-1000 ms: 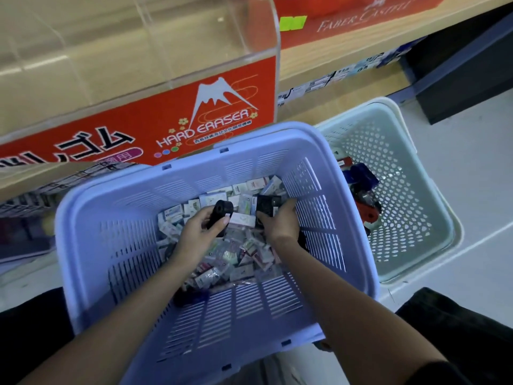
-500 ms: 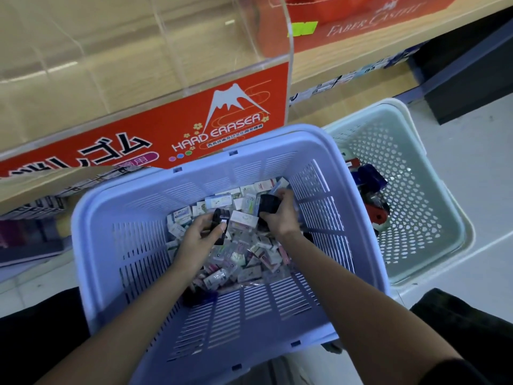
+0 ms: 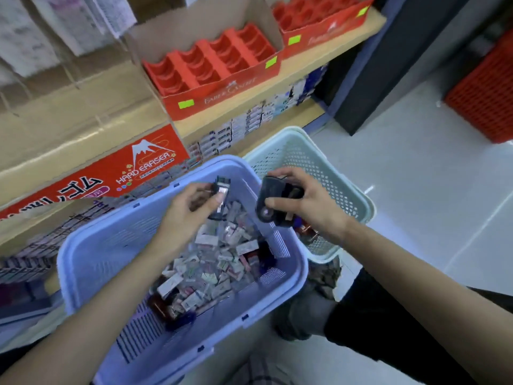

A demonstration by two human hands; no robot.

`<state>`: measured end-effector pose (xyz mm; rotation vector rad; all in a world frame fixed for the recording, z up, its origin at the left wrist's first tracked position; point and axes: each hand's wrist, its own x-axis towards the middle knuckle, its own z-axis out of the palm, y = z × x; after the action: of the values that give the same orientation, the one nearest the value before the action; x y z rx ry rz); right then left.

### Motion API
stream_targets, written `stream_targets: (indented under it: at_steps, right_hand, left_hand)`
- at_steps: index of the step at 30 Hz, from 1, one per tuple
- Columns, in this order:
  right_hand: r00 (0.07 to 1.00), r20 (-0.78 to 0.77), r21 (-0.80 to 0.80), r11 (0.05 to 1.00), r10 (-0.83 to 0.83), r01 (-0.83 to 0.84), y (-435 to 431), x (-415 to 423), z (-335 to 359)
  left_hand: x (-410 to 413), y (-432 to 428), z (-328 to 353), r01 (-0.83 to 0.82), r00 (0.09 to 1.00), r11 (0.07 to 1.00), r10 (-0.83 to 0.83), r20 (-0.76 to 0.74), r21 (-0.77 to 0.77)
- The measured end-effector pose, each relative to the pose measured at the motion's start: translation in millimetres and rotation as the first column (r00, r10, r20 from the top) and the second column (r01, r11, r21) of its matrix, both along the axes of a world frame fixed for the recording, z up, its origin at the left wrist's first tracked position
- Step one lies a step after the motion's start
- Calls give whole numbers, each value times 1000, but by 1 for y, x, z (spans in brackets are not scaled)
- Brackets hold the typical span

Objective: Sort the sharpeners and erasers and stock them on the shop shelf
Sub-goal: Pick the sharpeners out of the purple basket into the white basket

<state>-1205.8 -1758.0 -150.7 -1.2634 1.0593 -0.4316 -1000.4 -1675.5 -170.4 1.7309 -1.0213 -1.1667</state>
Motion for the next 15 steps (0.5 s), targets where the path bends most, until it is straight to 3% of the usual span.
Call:
stream_targets:
  at_steps: [3, 6, 9, 11, 12, 15]
  right_hand:
    - [974, -105, -98, 977, -201, 191, -32, -52, 0]
    - [917, -230, -51, 945, -327, 324, -55, -86, -35]
    - [876, -356, 15, 935, -325, 353, -59, -96, -81]
    - [867, -385, 23, 936, -316, 351, -56, -91, -106]
    - [862, -389, 23, 932, -325, 362, -53, -88, -120]
    - [849, -393, 50, 913, -354, 404, -45, -82, -146]
  left_hand:
    - [-24, -43, 23, 144, 988, 989, -142, 56, -30]
    - [-51, -95, 16, 348, 901, 937, -340, 268, 18]
    - [-80, -139, -15, 567, 628, 796, -585, 513, 213]
    - [-93, -155, -38, 608, 409, 702, -677, 612, 371]
    - [-99, -159, -47, 601, 342, 672, -706, 621, 433]
    - [-105, -160, -67, 584, 312, 647, -736, 600, 490]
